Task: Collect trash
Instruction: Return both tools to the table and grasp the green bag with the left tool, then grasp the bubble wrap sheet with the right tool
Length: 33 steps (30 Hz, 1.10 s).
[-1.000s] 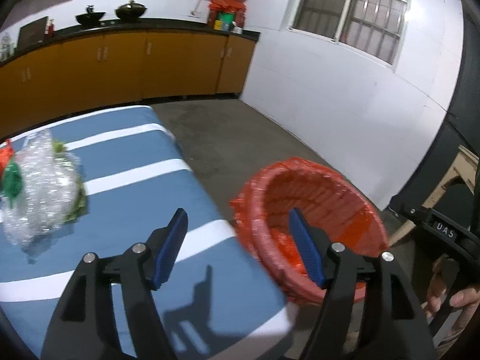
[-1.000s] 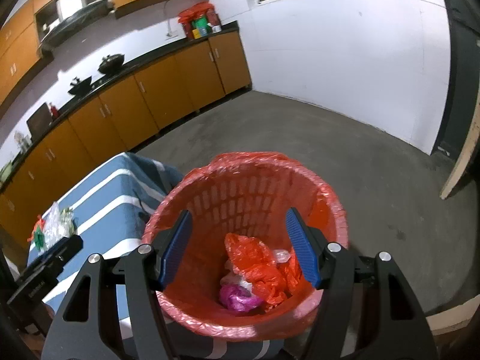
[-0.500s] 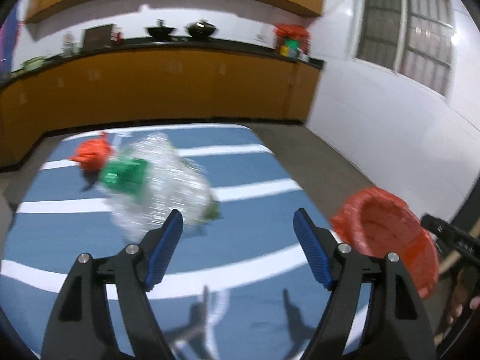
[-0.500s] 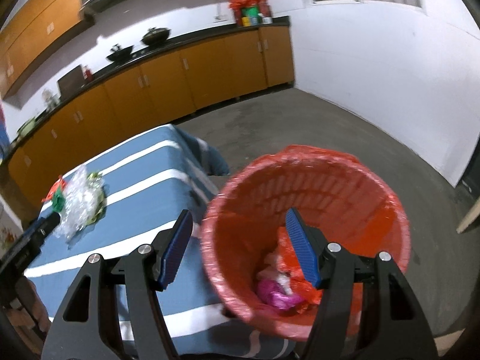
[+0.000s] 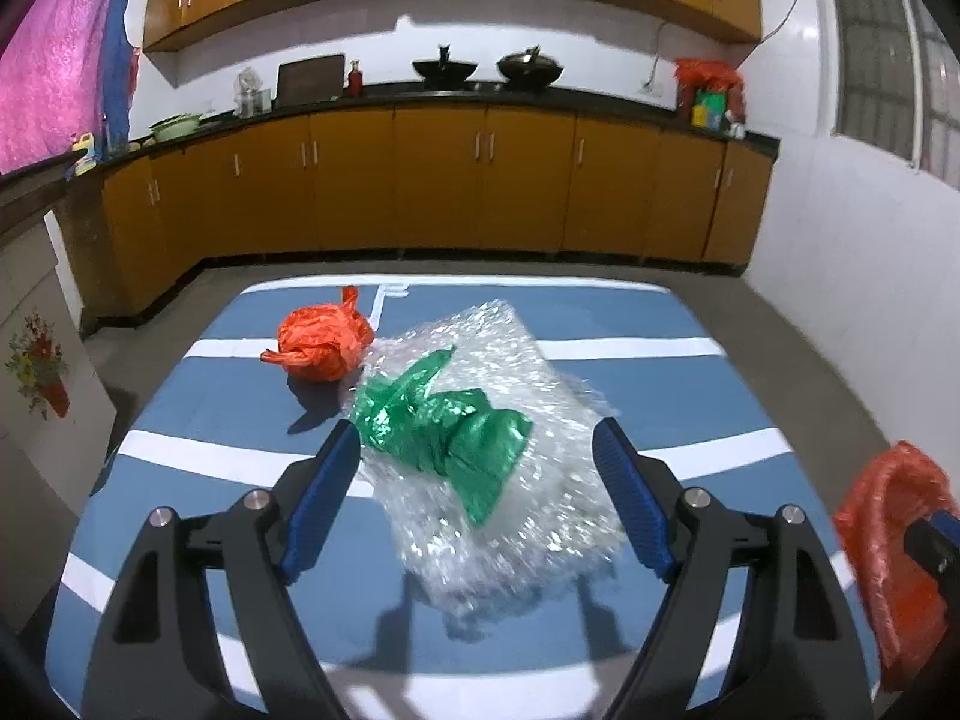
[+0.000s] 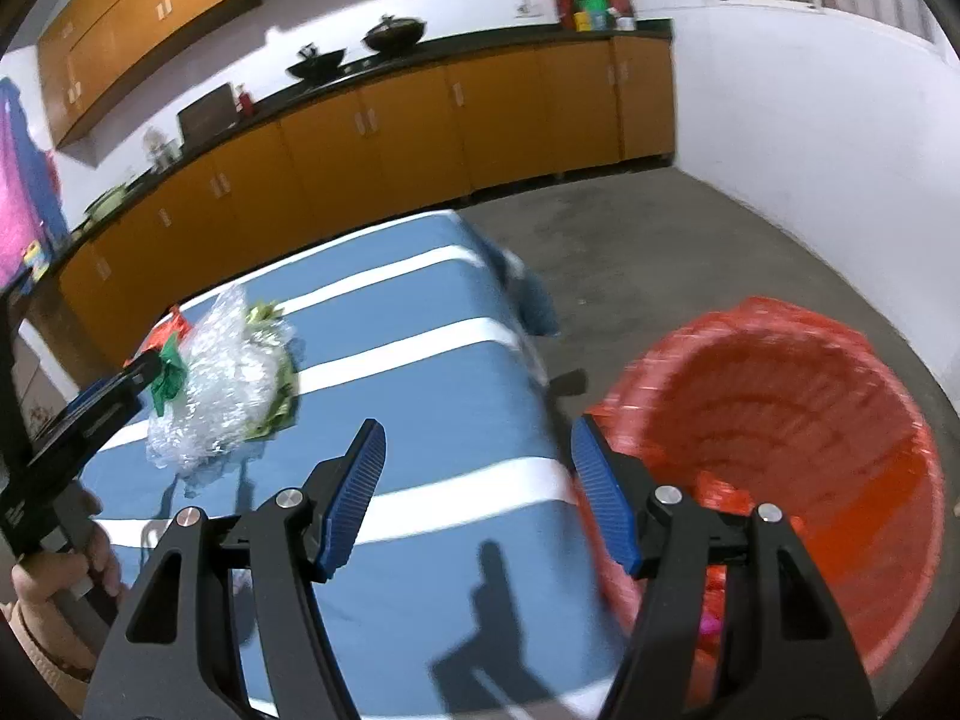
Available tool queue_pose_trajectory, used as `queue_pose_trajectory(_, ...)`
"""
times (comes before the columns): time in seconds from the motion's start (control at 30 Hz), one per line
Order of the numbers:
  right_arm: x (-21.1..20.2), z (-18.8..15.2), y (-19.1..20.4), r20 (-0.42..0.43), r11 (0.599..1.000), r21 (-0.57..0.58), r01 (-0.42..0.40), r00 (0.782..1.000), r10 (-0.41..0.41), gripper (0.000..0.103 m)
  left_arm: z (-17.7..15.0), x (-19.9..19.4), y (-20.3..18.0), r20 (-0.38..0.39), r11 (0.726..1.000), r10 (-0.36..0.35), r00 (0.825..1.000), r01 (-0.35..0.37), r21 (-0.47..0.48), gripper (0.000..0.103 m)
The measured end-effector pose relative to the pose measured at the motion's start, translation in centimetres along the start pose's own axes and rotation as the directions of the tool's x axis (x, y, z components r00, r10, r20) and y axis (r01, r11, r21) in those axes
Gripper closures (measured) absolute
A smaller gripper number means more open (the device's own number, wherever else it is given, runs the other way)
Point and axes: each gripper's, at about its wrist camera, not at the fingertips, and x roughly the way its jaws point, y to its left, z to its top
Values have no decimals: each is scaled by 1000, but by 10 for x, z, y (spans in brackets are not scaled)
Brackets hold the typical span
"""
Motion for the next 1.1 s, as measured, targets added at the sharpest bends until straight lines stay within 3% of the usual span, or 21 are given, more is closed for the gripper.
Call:
queue_pose_trajectory(0.13,17,3,16,-22,999,-23,-32,999,31,38,3,21,10,-44,999,5,999,-7,-31,28)
queue_pose_trajectory(0.23,23,6,24,-29,998,-38,-46,999,45,38,1,26,21,-68,998,-19,998,15,-67,42)
queue_pose_trajectory(0.5,34,9,45,-47,994,-64,-87,995,84,38,-12,30,47,-113,986,-110,988,94,-139,91)
queue_pose_trajectory(0.7,40,10,68,-58,988,-107,-113,993,107,39,-20,19,71,-91,979,-137,986,120,-165,96)
queue_pose_trajectory(0.8,45,13,84,-70,981,-126,-148,988,140,47,-23,12,85,-82,977,-129,988,112,-183,96)
queue_pose_trajectory(0.97,56,18,120,-93,961,-176,-214,975,200,57,-27,-7,114,-53,975,-86,995,73,-209,96)
queue_pose_trajectory(1.1,71,19,158,-122,939,-228,-258,964,236,57,-30,-20,136,-39,973,-49,998,39,-226,96)
